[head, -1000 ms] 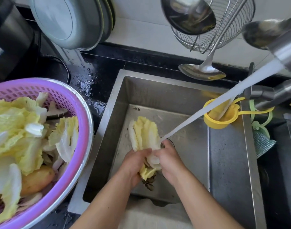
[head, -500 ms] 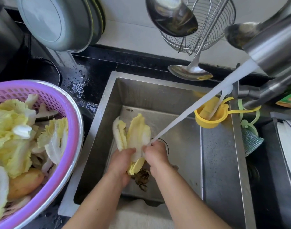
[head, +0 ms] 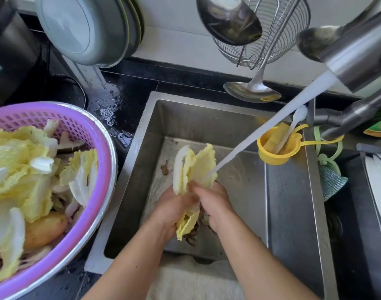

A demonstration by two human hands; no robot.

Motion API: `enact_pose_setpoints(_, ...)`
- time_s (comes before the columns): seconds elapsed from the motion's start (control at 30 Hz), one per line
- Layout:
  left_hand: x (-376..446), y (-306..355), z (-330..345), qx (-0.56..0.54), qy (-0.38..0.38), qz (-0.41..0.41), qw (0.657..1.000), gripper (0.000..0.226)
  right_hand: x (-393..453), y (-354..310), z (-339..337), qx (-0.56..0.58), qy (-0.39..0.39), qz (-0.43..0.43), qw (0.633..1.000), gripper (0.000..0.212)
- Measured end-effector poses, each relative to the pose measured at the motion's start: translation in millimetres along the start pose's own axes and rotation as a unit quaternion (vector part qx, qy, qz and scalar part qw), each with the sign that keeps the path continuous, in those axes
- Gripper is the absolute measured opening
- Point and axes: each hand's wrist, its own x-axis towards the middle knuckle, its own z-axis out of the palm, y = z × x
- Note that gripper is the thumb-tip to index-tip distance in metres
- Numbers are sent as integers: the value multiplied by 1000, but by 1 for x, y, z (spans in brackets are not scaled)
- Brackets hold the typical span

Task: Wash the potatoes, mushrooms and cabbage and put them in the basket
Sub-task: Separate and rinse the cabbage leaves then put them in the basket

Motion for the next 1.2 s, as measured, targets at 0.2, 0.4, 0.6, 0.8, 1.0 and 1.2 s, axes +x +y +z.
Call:
enact_pose_setpoints(0.2,-1,3,-3,-164,-2,-91,982,33,7,8,-3,-22,44,-13,999,12)
enact_pose_setpoints(0.4,0,2,-1,-150,5,-76,986,30,9,6,-5,-41,88,-54,994,12)
enact_pose_setpoints(0.6,-2,5,-3,-140,-42,-43,988,30,-1,-4,-3,41,-62,-1,997,24)
enact_pose_setpoints(0.8,0,6,-6,-192,-68,-59,977,36,4,-19,-26,79,-187,32,979,35)
enact_pose_setpoints(1.0,0,4,3,25,52,75,996,28,15,-14,-25,20,-104,-13,994,30)
enact_pose_setpoints(1.2,2,-3,4,164,147,131,967,14,22,5,-12,98,-15,39,994,26)
